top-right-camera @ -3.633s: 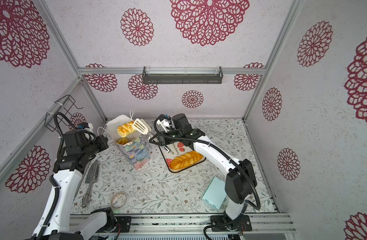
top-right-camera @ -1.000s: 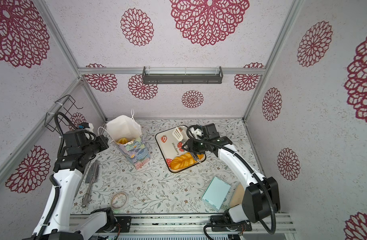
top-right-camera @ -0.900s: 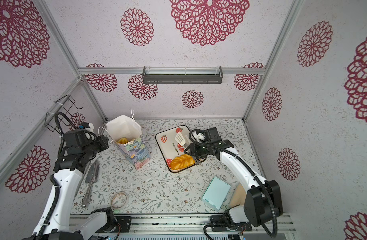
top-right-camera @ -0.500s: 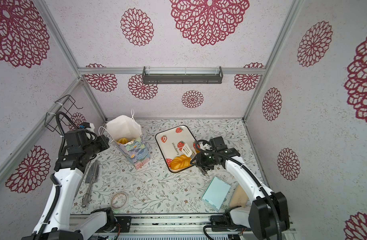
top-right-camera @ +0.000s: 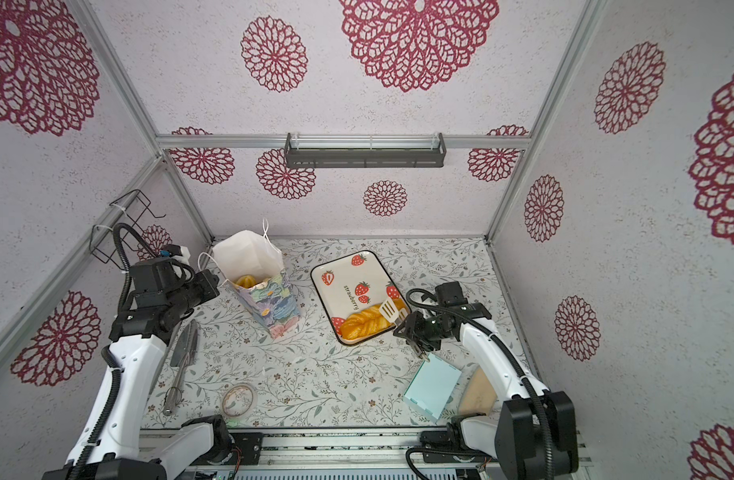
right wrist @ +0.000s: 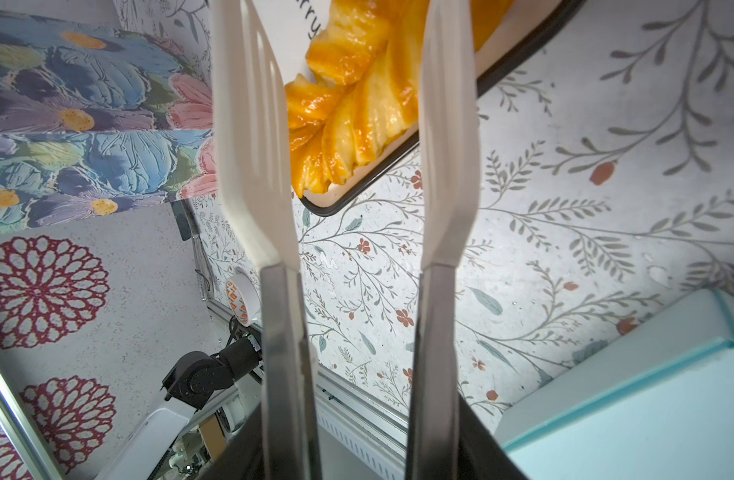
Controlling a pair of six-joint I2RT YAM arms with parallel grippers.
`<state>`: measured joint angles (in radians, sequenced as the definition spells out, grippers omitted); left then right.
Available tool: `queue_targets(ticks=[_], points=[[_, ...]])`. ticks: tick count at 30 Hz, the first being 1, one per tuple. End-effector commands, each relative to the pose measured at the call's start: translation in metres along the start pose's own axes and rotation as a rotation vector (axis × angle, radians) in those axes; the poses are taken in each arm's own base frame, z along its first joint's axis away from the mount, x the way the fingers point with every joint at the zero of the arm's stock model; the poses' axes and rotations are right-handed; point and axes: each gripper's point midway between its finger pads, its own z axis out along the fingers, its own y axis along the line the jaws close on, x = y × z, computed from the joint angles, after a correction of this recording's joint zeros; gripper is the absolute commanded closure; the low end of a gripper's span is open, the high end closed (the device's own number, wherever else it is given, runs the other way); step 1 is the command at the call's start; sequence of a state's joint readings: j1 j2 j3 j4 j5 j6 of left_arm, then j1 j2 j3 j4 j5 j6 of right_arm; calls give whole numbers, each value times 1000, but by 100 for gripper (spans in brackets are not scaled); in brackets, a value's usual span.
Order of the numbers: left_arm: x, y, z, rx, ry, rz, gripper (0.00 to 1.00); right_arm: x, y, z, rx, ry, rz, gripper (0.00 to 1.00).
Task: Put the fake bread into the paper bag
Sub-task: 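Move the empty tongs with the right gripper toward the twisted bread, then lower the open tongs around the long twisted bread on the tray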
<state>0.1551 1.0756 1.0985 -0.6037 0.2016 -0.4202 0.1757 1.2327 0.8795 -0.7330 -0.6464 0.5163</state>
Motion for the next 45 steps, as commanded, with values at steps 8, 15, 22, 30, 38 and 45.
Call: queue_targets(ticks=[8,15,22,30,38,45], points=[[2,-2,4,11,9,-5,100,-15,-2,-11,-90,-41,54,47],[1,-2,3,10,6,-4,100,-19,-10,-9,-89,-42,95,47],[0,-2,3,11,3,-5,100,-24,-7,-5,-143,-57,131,47],[1,-2,2,10,2,-3,100,-27,-8,1,-197,-59,180,47],[0,-2,1,9,0,-2,100,-28,-12,9,-220,-50,209,47],[0,-1,1,4,0,0,100,-32,-15,14,-219,-44,223,47]])
